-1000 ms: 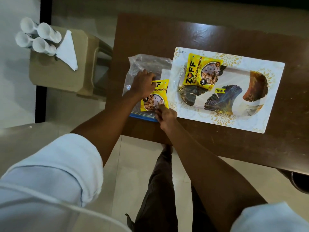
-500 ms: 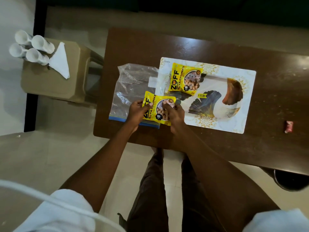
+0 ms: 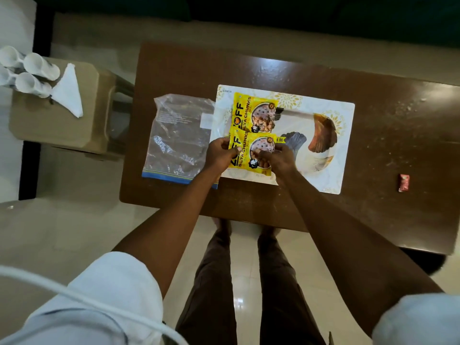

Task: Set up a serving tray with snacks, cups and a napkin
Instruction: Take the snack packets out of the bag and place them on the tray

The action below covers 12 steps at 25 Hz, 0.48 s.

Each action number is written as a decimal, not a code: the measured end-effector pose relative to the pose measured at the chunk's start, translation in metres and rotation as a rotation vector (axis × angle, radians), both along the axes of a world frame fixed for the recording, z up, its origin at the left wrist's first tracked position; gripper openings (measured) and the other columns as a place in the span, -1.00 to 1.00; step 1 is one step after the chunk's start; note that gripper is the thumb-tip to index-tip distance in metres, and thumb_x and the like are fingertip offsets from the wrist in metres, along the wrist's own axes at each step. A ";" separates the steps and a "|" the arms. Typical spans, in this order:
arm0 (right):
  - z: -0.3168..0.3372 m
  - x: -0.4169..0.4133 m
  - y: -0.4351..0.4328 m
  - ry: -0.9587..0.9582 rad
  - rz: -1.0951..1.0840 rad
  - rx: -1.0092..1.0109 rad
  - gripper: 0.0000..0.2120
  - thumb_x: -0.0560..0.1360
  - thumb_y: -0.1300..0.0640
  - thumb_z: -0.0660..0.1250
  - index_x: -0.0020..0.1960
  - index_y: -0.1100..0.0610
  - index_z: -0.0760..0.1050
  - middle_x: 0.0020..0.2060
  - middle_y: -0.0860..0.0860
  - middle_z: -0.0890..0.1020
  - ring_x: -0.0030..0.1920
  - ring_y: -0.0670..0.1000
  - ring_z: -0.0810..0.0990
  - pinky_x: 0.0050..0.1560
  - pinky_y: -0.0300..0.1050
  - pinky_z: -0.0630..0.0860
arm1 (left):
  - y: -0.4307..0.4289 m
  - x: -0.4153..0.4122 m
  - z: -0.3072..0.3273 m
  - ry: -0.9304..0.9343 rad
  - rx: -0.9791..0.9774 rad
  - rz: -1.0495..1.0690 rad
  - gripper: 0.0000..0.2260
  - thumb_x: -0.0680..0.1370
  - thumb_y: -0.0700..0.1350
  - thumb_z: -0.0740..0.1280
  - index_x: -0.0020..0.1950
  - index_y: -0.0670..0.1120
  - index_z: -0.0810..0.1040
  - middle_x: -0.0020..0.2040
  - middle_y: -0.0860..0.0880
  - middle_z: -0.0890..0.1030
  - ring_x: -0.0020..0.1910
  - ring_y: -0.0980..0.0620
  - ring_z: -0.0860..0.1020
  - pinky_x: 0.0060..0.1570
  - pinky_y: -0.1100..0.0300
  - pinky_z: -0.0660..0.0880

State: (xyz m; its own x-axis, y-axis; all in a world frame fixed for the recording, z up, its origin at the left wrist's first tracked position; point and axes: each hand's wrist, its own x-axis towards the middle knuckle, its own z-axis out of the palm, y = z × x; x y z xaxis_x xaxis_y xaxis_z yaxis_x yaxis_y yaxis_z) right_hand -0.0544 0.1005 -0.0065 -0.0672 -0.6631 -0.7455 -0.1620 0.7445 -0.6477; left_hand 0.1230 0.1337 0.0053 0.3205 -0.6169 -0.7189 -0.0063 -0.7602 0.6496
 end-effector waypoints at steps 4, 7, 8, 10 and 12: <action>-0.011 0.005 -0.012 0.083 0.016 -0.009 -0.61 0.46 0.14 0.57 0.20 0.29 0.58 0.00 0.17 0.71 -0.13 0.09 0.71 -0.26 -0.17 0.61 | -0.015 0.000 -0.002 -0.164 -0.024 -0.095 -0.56 0.50 -0.16 0.54 0.33 -0.26 0.57 0.19 -0.21 0.66 0.17 -0.17 0.65 0.20 -0.04 0.61; -0.022 0.012 -0.016 0.100 0.062 -0.009 -0.56 0.51 0.15 0.52 0.26 0.38 0.52 0.01 0.29 0.69 -0.19 0.17 0.65 -0.29 -0.09 0.60 | -0.018 -0.008 -0.006 -0.275 -0.008 -0.098 -0.60 0.48 -0.16 0.55 0.28 -0.22 0.58 0.16 -0.19 0.66 0.14 -0.15 0.64 0.15 -0.03 0.61; -0.024 0.015 -0.017 0.120 0.072 -0.016 -0.56 0.50 0.14 0.53 0.24 0.37 0.52 0.03 0.31 0.68 -0.14 0.21 0.67 -0.24 0.01 0.64 | -0.019 -0.009 -0.009 -0.304 0.005 -0.085 -0.61 0.48 -0.16 0.56 0.26 -0.21 0.59 0.15 -0.18 0.67 0.13 -0.16 0.65 0.14 -0.04 0.62; -0.025 0.019 -0.016 0.193 0.070 -0.045 -0.60 0.44 0.11 0.58 0.13 0.28 0.51 0.06 0.30 0.67 0.01 0.30 0.69 -0.08 0.21 0.67 | -0.018 -0.010 -0.013 -0.359 0.042 -0.064 -0.66 0.48 -0.14 0.55 0.21 -0.18 0.61 0.14 -0.16 0.69 0.12 -0.16 0.66 0.11 -0.05 0.62; -0.024 0.021 -0.014 0.253 0.050 -0.063 -0.55 0.39 0.09 0.61 0.09 0.19 0.43 0.07 0.26 0.64 0.05 0.30 0.68 -0.05 0.28 0.65 | -0.017 -0.011 -0.015 -0.398 0.078 -0.064 -0.69 0.47 -0.11 0.56 0.16 -0.15 0.62 0.12 -0.14 0.70 0.11 -0.16 0.67 0.08 -0.01 0.62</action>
